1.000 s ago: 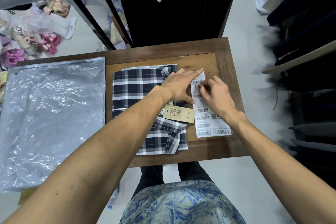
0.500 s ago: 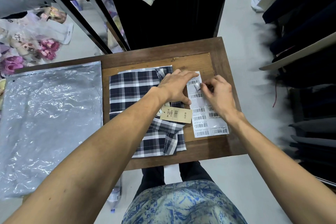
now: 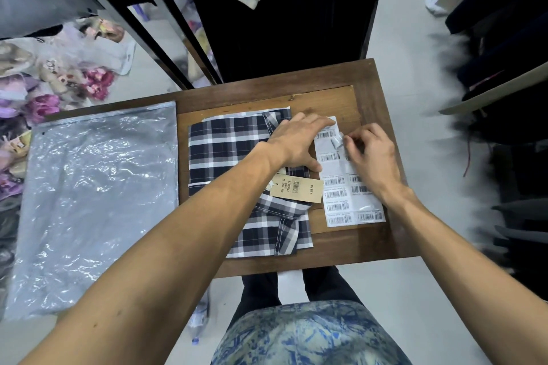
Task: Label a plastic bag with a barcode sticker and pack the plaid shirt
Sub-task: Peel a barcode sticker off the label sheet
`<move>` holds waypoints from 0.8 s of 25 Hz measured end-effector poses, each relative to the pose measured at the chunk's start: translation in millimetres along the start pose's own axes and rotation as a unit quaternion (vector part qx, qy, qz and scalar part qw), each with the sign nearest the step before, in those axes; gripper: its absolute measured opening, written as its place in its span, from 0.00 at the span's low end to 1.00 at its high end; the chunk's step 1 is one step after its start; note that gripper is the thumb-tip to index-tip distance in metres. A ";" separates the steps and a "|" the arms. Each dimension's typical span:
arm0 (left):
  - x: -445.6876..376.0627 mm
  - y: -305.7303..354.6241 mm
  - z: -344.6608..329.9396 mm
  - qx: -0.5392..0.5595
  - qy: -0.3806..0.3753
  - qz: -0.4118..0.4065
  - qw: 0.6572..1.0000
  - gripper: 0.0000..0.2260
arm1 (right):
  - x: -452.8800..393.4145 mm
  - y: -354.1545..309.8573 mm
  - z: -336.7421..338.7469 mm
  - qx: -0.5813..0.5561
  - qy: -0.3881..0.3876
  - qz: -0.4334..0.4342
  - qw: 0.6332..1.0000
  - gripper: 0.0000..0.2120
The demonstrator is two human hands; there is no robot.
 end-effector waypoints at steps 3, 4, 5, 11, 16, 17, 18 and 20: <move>0.9 -0.4 0.2 0.005 0.003 0.006 1.000 0.48 | -0.7 0.6 -0.9 -0.002 0.010 0.003 1.000 0.08; 1.1 -0.2 -0.1 0.004 0.003 0.009 1.000 0.48 | -2.5 2.6 0.6 -0.005 0.013 -0.003 1.000 0.08; 1.2 -0.5 0.1 0.005 0.002 0.011 1.000 0.48 | -5.0 4.6 2.4 -0.008 0.016 -0.009 1.000 0.08; -0.2 6.8 1.4 -0.004 -0.009 0.032 0.999 0.49 | -15.3 21.1 28.5 -0.031 0.082 -0.086 0.992 0.08; -1.1 10.0 4.0 -0.009 -0.011 0.043 0.999 0.48 | -26.5 17.2 75.5 -0.115 0.208 -0.119 0.964 0.07; -0.9 11.0 3.7 -0.007 -0.012 0.046 0.999 0.48 | -28.3 9.1 74.2 -0.125 0.185 -0.099 0.970 0.07; 0.2 12.2 3.0 -0.001 -0.014 0.050 0.999 0.47 | -28.9 1.5 72.1 -0.133 0.161 -0.086 0.974 0.06; 3.0 11.2 1.2 0.063 -0.008 0.064 0.996 0.43 | -27.5 -7.2 66.2 -0.139 0.125 -0.074 0.980 0.06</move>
Point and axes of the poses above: each hand's wrist, its own x-axis away from the middle knuckle, its own z-axis out of the back of the hand, y = z × x, the point moved 8 cm from there along -x, towards the middle knuckle, and after that the axes turned 13 degrees about x, right-handed, at the moved point
